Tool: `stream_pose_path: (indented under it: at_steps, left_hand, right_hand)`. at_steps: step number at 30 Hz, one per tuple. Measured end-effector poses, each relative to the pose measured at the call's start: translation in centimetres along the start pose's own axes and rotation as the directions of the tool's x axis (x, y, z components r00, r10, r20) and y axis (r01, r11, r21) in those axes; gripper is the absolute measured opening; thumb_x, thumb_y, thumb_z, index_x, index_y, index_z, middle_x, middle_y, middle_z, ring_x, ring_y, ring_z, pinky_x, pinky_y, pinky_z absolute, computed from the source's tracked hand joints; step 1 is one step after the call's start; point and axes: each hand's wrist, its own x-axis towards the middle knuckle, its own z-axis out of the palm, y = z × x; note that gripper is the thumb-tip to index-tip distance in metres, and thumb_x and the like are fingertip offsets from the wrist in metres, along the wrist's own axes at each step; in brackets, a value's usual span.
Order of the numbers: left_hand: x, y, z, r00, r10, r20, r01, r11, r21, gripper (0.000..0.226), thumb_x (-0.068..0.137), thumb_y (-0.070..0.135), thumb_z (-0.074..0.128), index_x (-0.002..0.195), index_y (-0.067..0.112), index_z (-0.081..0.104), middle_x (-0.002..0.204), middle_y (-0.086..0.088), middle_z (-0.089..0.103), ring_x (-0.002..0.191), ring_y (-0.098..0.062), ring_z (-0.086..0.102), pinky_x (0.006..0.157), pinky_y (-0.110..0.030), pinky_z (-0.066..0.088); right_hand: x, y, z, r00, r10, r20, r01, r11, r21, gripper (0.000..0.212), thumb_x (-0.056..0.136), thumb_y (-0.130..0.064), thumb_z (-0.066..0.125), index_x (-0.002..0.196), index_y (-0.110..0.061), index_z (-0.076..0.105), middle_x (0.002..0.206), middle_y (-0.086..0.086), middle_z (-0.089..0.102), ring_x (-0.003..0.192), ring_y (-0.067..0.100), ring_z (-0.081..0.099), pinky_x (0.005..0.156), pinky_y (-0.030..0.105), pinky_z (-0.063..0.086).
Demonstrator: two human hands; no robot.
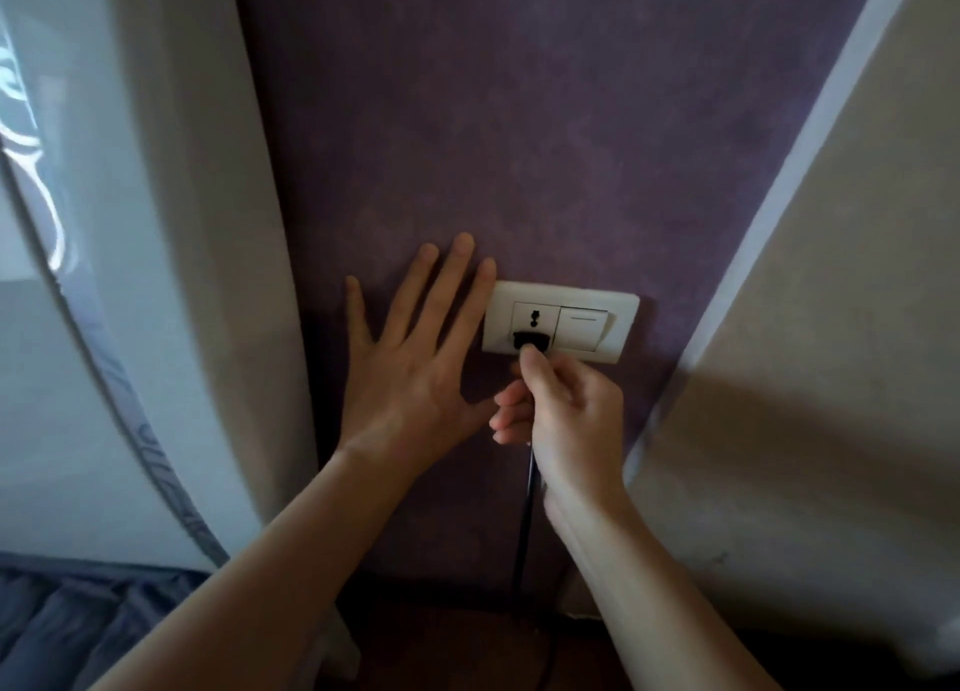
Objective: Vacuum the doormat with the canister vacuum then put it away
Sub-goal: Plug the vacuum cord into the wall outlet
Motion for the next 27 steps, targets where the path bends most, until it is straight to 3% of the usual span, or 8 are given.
stream_pose_path:
  at_steps: [5,10,19,27]
  left_hand:
    - [0.3,0.1,-0.3,1.000,-0.005,-0.008,0.005,0.999,-0.035,0.085,0.090,0.071,0.034,0.156,0.018,0.029,0.165,-0.002,0.011,0.154,-0.024,0.017,0.111,-0.076,0.017]
    - [0.3,-0.1,-1.5,0.996,0.000,0.092,0.006,0.998,-0.061,0.101,0.076,0.073,0.056,0.156,0.017,0.029,0.166,-0.002,0.012,0.154,-0.024,0.014,0.110,-0.076,0.017]
    - [0.6,-0.8,-4.6,0.966,0.032,0.256,-0.008,0.996,-0.093,0.109,0.070,0.073,0.062,0.158,0.021,0.025,0.168,-0.003,0.009,0.155,-0.021,0.008,0.113,-0.072,0.020]
    - [1.0,-0.5,-7.6,0.912,0.044,0.407,-0.007,0.996,-0.091,0.113,0.068,0.060,0.073,0.160,0.028,0.015,0.169,-0.002,0.004,0.155,-0.020,0.007,0.117,-0.065,0.020]
  right_hand:
    - [0.1,-0.1,0.1,0.999,0.043,-0.012,-0.043,0.999,-0.010,0.028,0.103,-0.010,0.058,0.077,-0.003,0.061,0.051,0.005,0.063,0.038,0.015,0.057,0.036,0.025,0.047]
    - [0.2,-1.1,0.5,0.994,0.108,-0.037,-0.110,0.991,-0.075,0.032,0.104,-0.008,0.056,0.072,0.000,0.060,0.049,0.005,0.063,0.035,0.013,0.056,0.038,0.024,0.047]
    - [0.3,-3.1,1.0,0.965,0.250,-0.072,-0.257,0.961,-0.103,0.032,0.104,-0.009,0.057,0.072,-0.003,0.061,0.045,0.002,0.062,0.034,0.012,0.057,0.038,0.022,0.050]
    - [0.0,-4.1,1.1,0.940,0.332,-0.075,-0.338,0.938,-0.075,0.026,0.105,-0.012,0.056,0.082,-0.005,0.065,0.052,0.001,0.065,0.044,0.014,0.064,0.045,0.025,0.055]
